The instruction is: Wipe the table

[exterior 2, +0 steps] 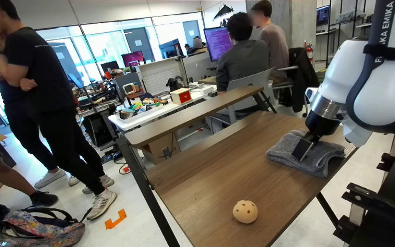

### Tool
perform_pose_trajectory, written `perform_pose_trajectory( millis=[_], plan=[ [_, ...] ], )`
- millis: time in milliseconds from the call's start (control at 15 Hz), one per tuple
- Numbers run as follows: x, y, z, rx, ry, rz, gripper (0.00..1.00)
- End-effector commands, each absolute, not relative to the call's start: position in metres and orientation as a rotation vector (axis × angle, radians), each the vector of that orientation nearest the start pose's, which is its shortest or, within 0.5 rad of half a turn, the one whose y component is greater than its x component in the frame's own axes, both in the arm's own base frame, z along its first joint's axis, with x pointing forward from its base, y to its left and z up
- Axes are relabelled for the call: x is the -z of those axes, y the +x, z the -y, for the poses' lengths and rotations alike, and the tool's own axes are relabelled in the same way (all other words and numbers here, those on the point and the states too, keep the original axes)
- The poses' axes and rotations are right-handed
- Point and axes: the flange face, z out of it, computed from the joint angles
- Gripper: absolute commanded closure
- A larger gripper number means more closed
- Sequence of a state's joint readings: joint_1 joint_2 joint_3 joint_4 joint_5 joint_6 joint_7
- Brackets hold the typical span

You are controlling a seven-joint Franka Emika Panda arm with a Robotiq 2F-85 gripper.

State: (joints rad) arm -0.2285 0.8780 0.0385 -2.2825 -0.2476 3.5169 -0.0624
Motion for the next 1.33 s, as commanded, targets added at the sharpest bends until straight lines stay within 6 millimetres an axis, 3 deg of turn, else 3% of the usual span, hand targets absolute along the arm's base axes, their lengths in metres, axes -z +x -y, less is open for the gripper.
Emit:
perform_pose_trajectory(
  millis=[0,467,667,933,1267],
  plan=[
    [-0.003,0.485,0.071,0.639,-3.064,0.13,0.0],
    [0.008,0.522,0.139,0.807,-3.217,0.021,0.0],
    [0.01,0.533,0.149,0.831,-3.241,-0.061,0.0],
    [0.017,0.528,0.116,0.817,-3.172,-0.028,0.0],
    [0.013,0.525,0.05,0.823,-3.048,-0.014,0.0]
  ],
)
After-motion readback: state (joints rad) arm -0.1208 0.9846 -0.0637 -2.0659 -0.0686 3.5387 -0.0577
